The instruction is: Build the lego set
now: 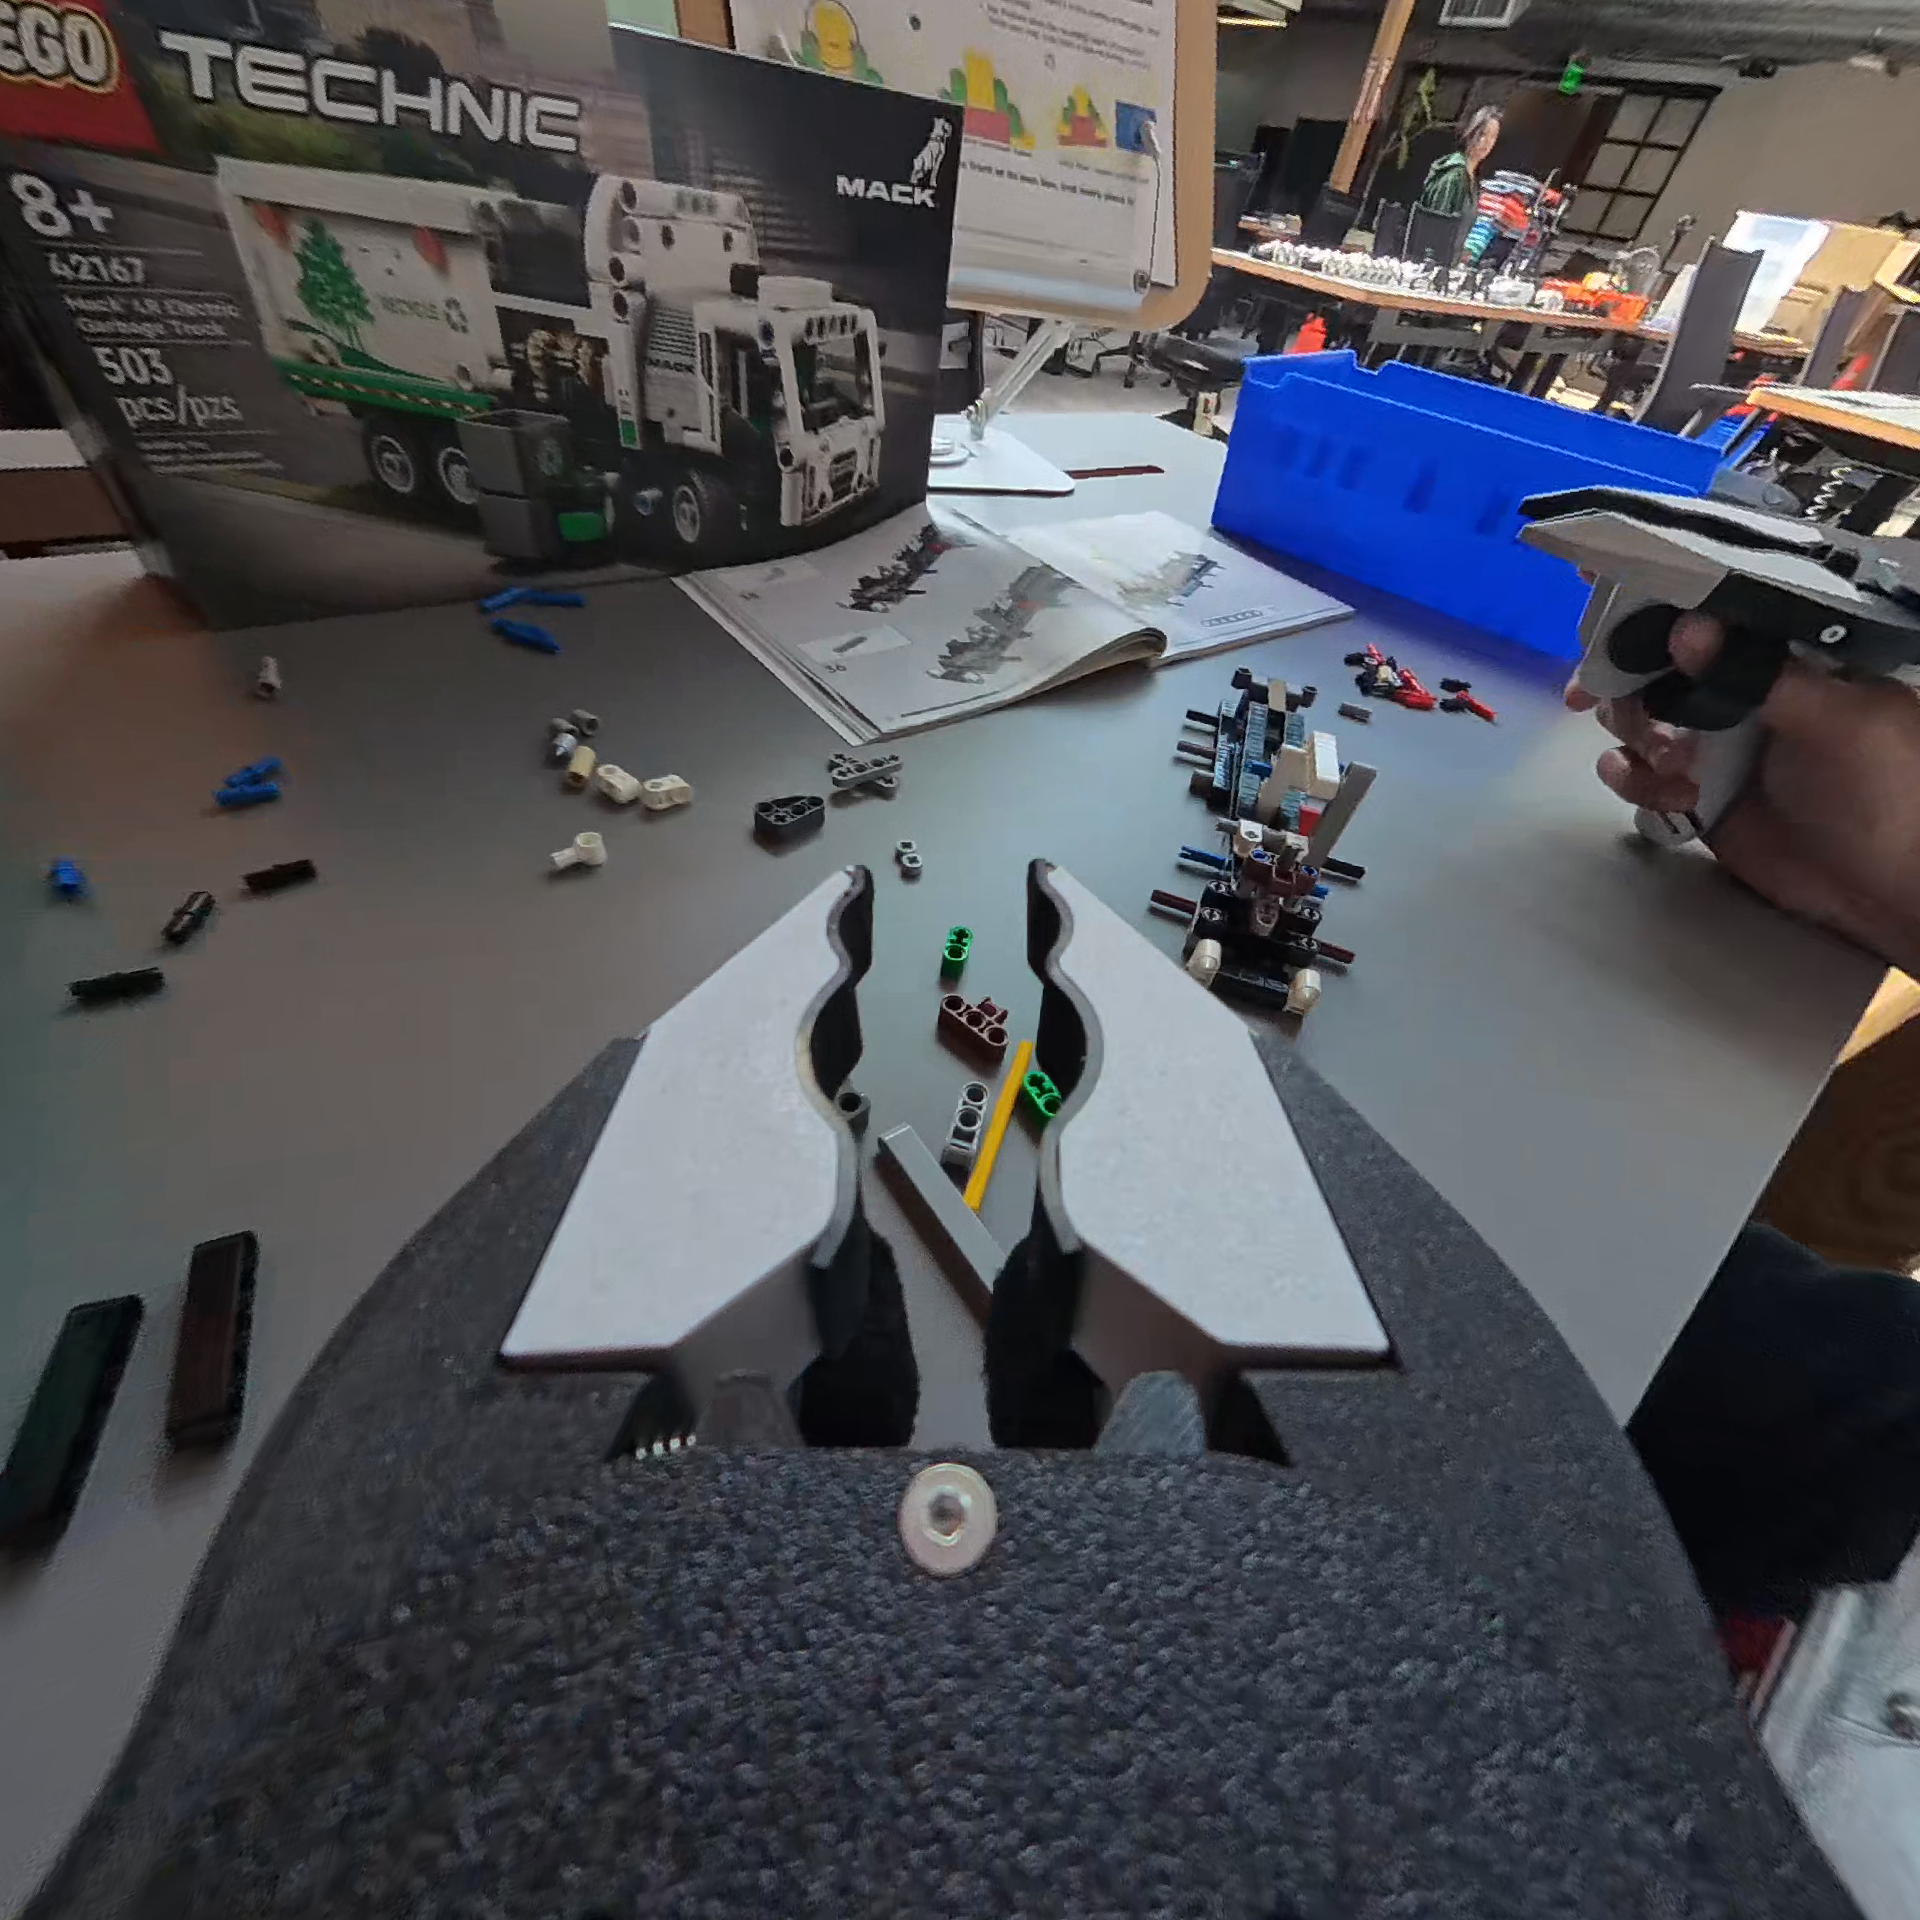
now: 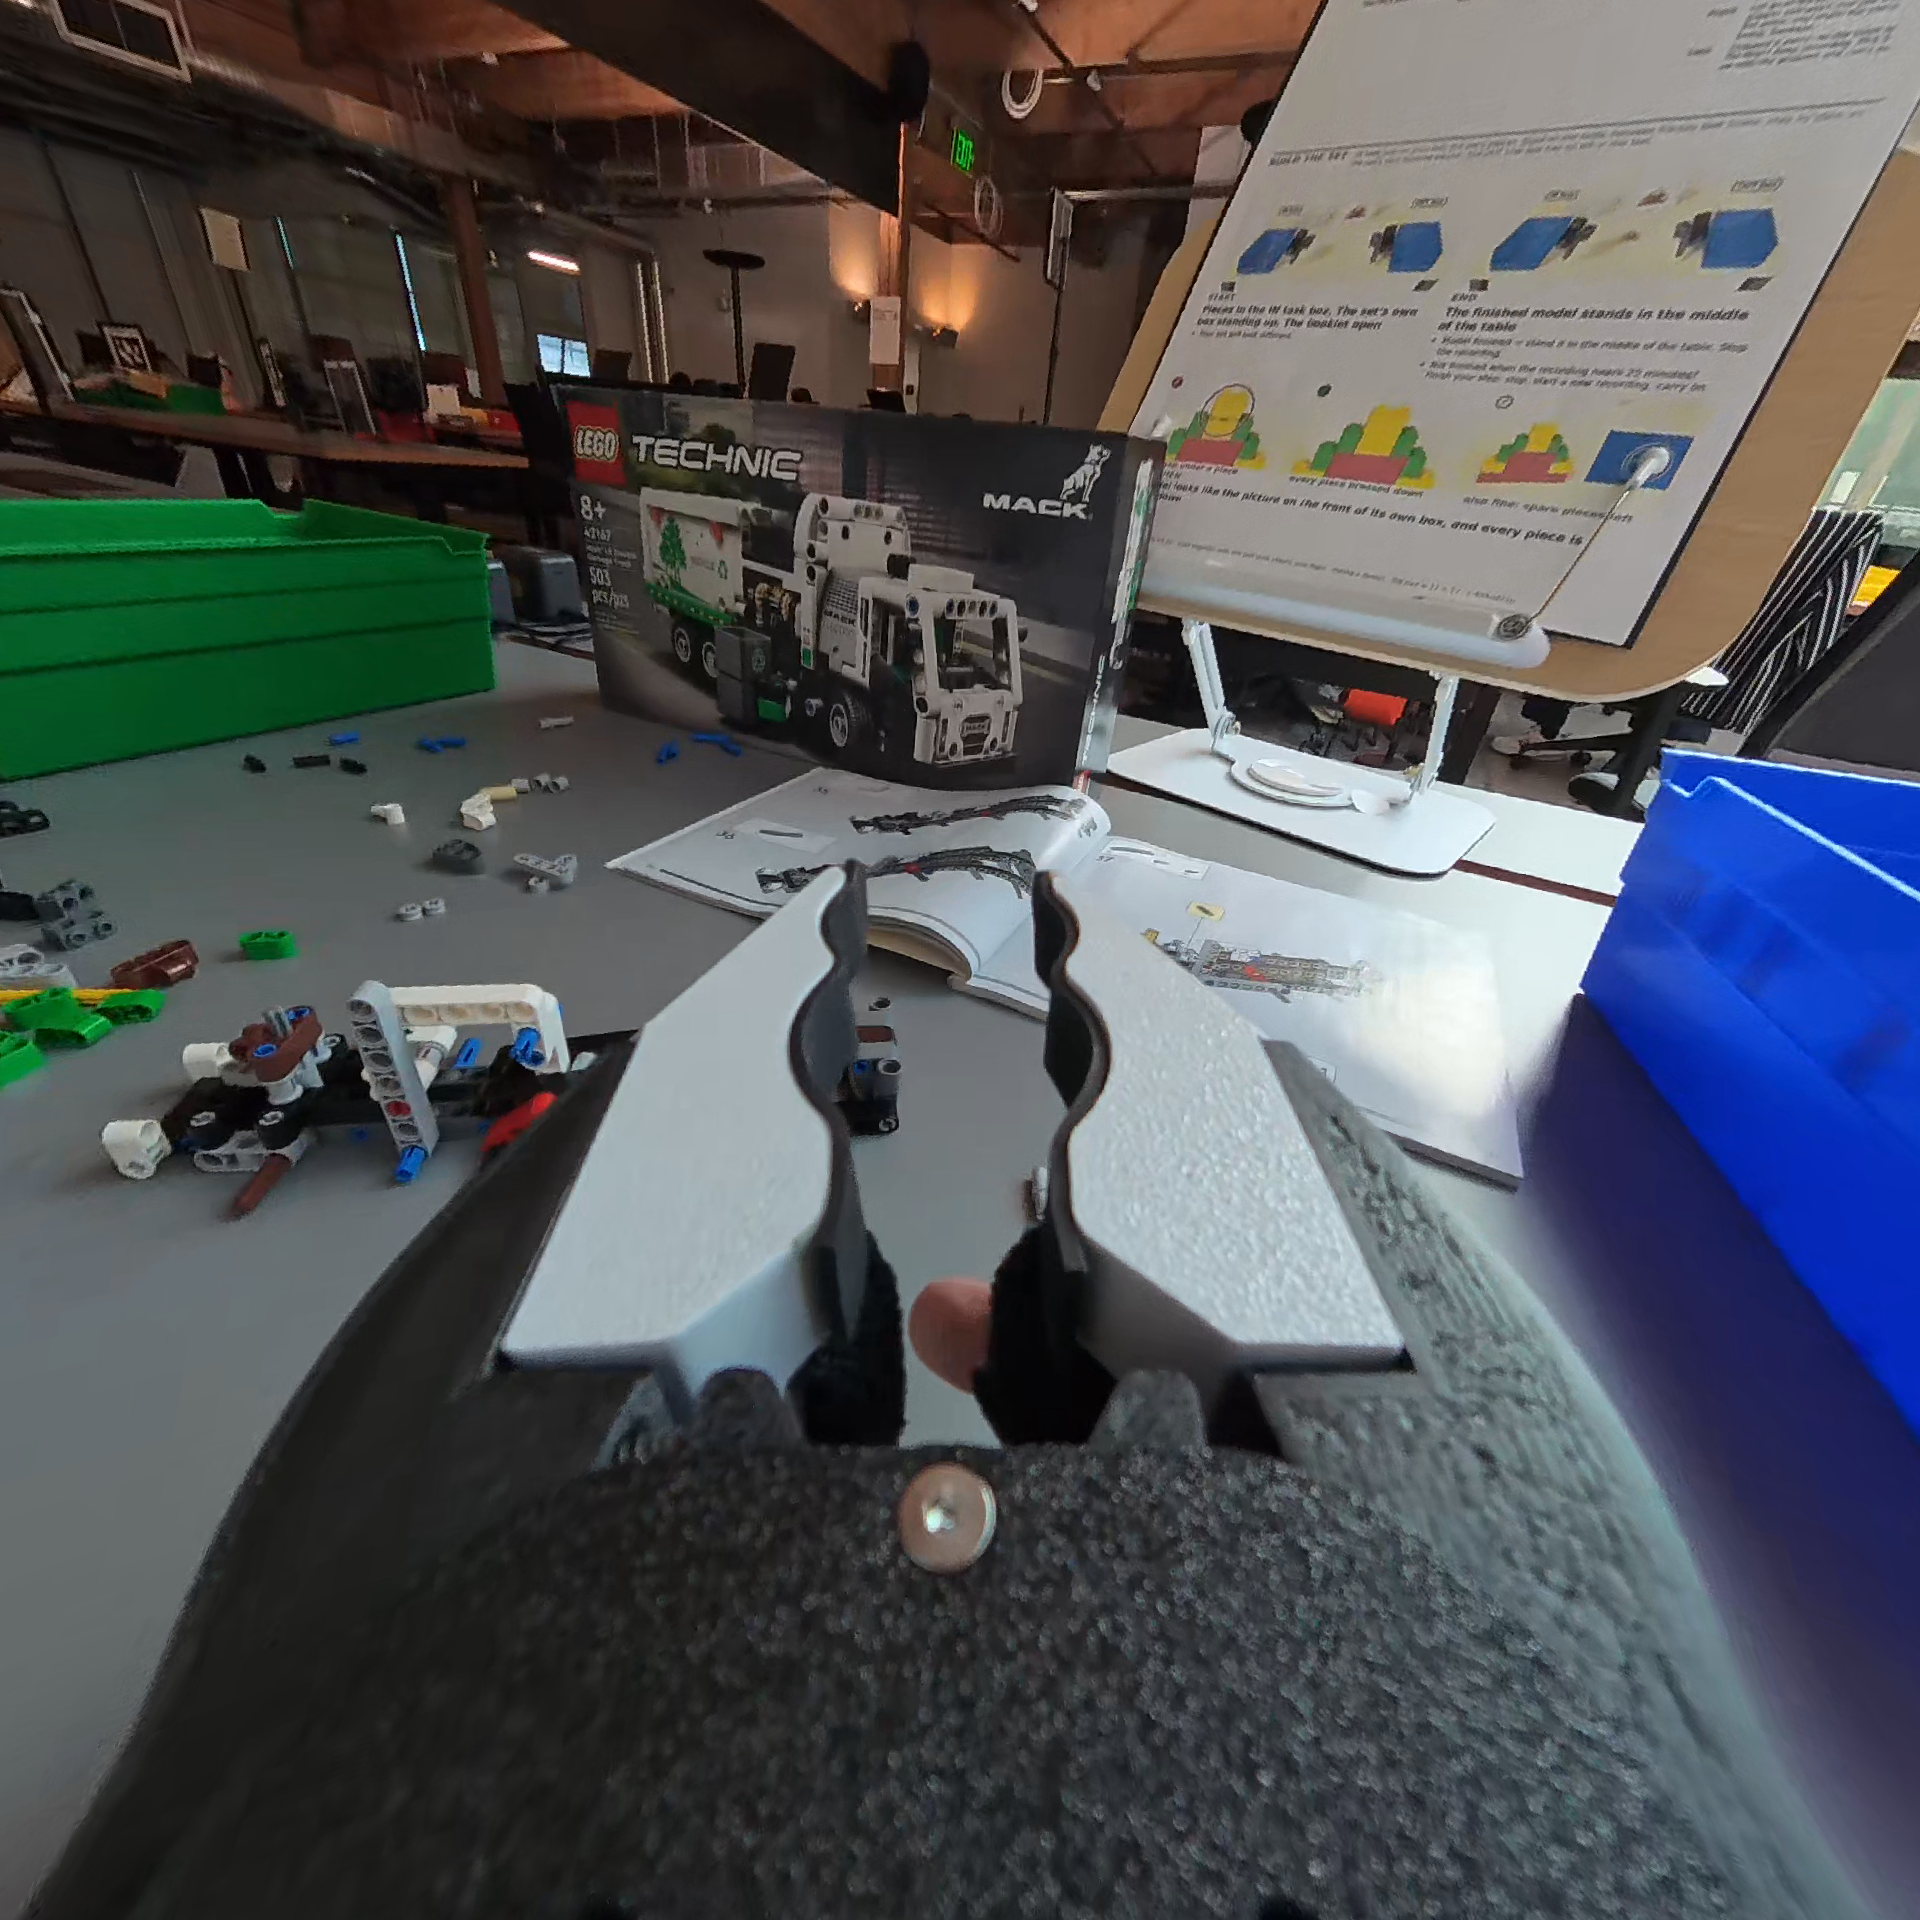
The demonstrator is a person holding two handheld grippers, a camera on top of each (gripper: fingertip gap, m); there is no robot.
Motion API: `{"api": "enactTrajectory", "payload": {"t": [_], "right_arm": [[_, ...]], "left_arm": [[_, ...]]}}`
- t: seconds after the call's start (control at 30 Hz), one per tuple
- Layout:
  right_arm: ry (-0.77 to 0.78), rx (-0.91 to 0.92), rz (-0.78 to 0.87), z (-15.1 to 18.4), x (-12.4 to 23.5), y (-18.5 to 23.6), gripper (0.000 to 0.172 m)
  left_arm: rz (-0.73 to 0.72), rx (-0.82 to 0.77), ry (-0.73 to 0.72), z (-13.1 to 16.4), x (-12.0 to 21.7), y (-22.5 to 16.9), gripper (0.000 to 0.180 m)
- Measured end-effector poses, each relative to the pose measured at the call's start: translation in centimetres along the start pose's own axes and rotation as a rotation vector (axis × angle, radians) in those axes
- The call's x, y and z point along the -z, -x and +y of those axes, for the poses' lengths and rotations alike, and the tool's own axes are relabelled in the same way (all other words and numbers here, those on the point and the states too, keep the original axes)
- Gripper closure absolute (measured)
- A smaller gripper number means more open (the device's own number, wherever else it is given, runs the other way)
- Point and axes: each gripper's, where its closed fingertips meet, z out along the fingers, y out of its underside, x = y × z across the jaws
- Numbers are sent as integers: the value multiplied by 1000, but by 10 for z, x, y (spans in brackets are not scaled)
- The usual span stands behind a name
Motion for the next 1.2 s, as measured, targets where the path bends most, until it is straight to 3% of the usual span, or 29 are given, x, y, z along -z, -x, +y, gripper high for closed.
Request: {"api": "enactTrajectory", "payload": {"t": [0.27, 0.37, 0.53, 0.8, 0.9, 1.03, 1.2], "right_arm": [[120, -17, -43, 17, -6, 1, 141], [124, -71, -35, 17, -2, -4, 141], [134, -107, -27, 19, -1, -7, 142], [154, -140, -73, 21, 2, -1, 140], [161, -165, -90, 22, 1, -1, 141], [178, -214, -122, 24, -3, -1, 140], [223, -259, -96, 32, -6, -7, 137]], "left_arm": [[2, 16, 147, 22, -13, 2, 153], [-72, -89, 129, 20, -13, 2, 161], [-142, -197, 102, 16, -12, 3, 161], [-370, -359, 7, 1, 1, 18, 161], [-449, -429, -63, -8, 10, 20, 169], [-408, -399, -50, -6, 8, 19, 163], [-317, -235, -47, -6, 8, 26, 161]]}}
